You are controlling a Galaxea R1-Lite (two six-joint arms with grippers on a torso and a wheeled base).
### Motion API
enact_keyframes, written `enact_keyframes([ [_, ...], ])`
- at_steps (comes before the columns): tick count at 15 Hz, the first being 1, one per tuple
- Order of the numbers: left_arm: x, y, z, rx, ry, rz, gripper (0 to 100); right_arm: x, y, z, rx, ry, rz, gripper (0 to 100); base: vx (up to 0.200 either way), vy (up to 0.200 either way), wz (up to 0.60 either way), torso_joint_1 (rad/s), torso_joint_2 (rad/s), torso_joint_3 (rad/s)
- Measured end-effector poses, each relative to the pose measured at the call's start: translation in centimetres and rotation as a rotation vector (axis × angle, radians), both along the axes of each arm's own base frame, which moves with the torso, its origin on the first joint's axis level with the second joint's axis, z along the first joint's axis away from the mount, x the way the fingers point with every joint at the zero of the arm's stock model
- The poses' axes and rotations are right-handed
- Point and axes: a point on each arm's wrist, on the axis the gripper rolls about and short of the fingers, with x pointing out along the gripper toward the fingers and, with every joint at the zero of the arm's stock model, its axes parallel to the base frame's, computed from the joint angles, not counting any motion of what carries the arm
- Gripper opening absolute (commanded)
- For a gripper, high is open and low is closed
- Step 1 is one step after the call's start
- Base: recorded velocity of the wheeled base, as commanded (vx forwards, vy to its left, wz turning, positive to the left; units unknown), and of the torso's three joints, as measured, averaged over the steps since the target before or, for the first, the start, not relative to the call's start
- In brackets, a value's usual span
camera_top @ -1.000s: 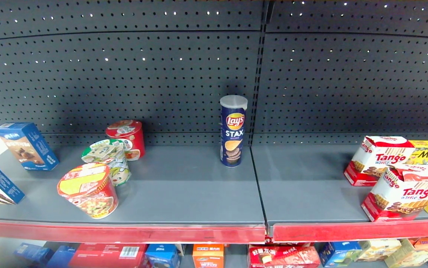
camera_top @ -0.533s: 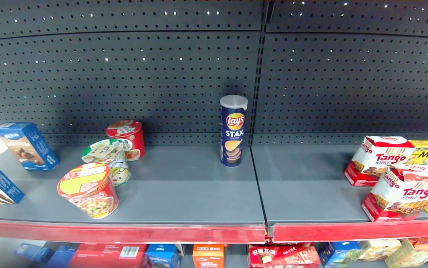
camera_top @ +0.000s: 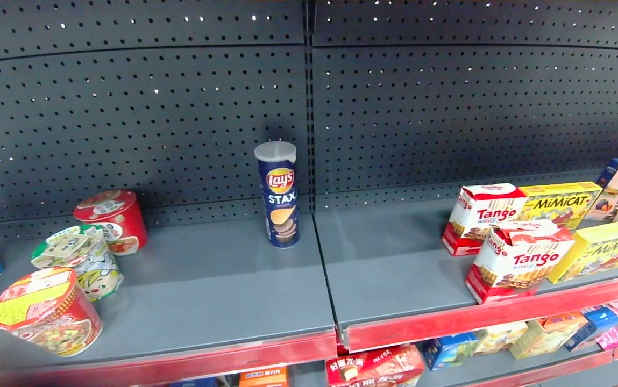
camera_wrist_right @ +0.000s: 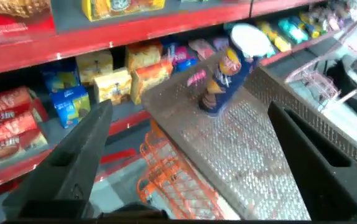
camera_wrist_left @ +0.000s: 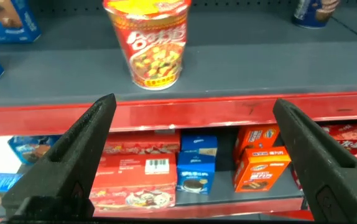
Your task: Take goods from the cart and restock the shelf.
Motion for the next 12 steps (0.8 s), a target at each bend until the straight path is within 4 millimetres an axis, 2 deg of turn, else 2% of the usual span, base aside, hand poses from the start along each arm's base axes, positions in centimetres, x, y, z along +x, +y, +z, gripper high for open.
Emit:
enact_keyframes([
  [5,0.00,0.01,-0.01,0.000,0.000,0.004,100,0.14,-0.05,-0.05,-0.025,0.007,0.009,100,0.000,0.000,0.00,0.000,0.00,0.000],
  [8,0.02,0.01,-0.04,-0.005,0.001,0.006,100,0.17,-0.06,-0.14,-0.023,0.010,0.008,100,-0.200,0.000,0.00,0.009,0.01,0.004],
  [12,0.00,0.01,0.01,-0.007,-0.001,0.004,100,0.32,-0.15,-0.40,-0.021,0.015,0.004,100,0.000,0.000,0.00,0.000,0.00,0.000],
])
